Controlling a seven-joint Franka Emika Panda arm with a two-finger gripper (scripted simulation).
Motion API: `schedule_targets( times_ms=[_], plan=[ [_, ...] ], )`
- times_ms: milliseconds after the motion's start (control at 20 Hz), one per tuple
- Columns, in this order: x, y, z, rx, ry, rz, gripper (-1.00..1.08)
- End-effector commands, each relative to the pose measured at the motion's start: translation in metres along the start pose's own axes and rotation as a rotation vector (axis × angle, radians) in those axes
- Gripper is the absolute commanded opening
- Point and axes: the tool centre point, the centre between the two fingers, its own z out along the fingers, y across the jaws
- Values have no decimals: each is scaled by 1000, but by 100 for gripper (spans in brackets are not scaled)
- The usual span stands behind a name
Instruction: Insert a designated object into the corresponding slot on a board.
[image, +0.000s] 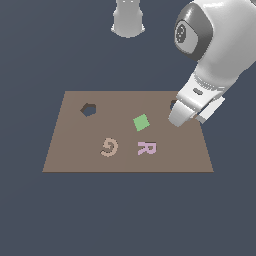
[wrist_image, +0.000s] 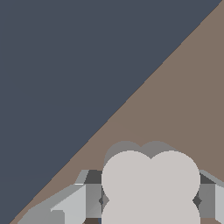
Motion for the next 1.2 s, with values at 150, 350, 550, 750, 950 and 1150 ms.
schedule_targets(
  times_ms=[150,350,550,750,950,1150],
  plan=[
    [-17,-8,-1,0,0,-179,-100],
    [-26,-11,-2,0,0,-273,-100],
    [-33,-12,-2,0,-1,-341,-100],
    [-38,-12,-3,0,-1,-385,-100],
    [-40,-12,-3,0,-1,-405,-100],
    [-40,-12,-2,0,-1,-402,-100]
  ],
)
